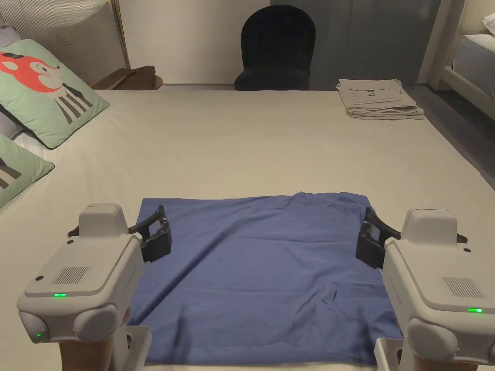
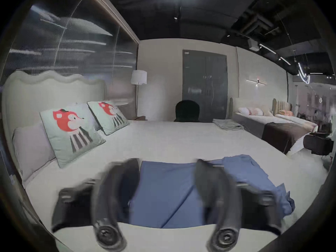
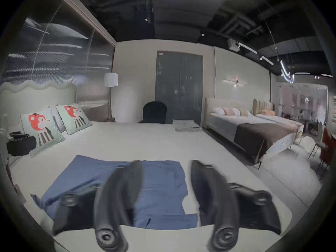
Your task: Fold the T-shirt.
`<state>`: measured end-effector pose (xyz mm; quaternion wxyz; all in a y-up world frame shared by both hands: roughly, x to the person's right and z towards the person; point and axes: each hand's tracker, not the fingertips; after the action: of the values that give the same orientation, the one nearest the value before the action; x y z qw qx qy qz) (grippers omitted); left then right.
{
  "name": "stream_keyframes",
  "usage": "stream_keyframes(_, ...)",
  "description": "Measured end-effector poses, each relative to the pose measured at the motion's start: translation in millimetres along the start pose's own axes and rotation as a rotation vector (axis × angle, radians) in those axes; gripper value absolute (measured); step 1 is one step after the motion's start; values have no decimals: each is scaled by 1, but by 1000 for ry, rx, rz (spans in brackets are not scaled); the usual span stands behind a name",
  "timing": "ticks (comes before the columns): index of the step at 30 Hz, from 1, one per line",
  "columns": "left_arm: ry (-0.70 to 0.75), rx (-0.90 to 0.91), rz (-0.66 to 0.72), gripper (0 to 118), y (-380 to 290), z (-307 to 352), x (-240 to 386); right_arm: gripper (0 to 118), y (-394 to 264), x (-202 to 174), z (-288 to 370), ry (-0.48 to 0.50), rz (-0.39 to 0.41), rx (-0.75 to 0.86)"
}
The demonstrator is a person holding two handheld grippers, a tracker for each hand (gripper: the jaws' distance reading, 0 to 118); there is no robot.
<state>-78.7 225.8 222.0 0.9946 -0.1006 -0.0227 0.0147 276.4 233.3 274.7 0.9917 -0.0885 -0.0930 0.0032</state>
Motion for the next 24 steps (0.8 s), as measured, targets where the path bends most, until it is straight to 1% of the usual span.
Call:
stream_keyframes(1, 2, -3, 0, 1, 0, 1, 3, 7, -1, -1, 1, -11, 16, 13)
stream_keyframes(2, 4, -5, 2, 0, -1, 0, 5, 0, -2, -2, 2, -12, 24, 26)
stream_keyframes(5, -39, -20, 3, 0, -5, -1, 4, 0, -2, -1, 4, -1, 35, 38)
stream_keyframes(6, -38, -23, 6, 0, -6, -1, 5, 0, -3, 0, 4, 12, 37, 43)
stream_keyframes(9, -39, -29, 19, 0, -9, -2, 2, 0, -3, -2, 4, 7, 54, 44)
stream_keyframes(12, -31, -72, 22, 0, -10, -3, -5, 0, -4, -1, 4, 13, 46, 40)
stream_keyframes(16, 2, -276, 46, 0, -23, -9, -32, 0, -5, 1, 3, 19, 41, 31)
stream_keyframes(20, -6, -412, 88, 0, -49, 3, -62, 0, -11, 2, 1, 21, 38, 14)
stream_keyframes(23, 33, -488, 97, 0, -72, 10, -82, 0, -14, 2, -1, 26, 33, -1)
stream_keyframes(24, 21, -515, 102, 0, -79, 12, -88, 0, -16, 2, 0, 26, 35, -5)
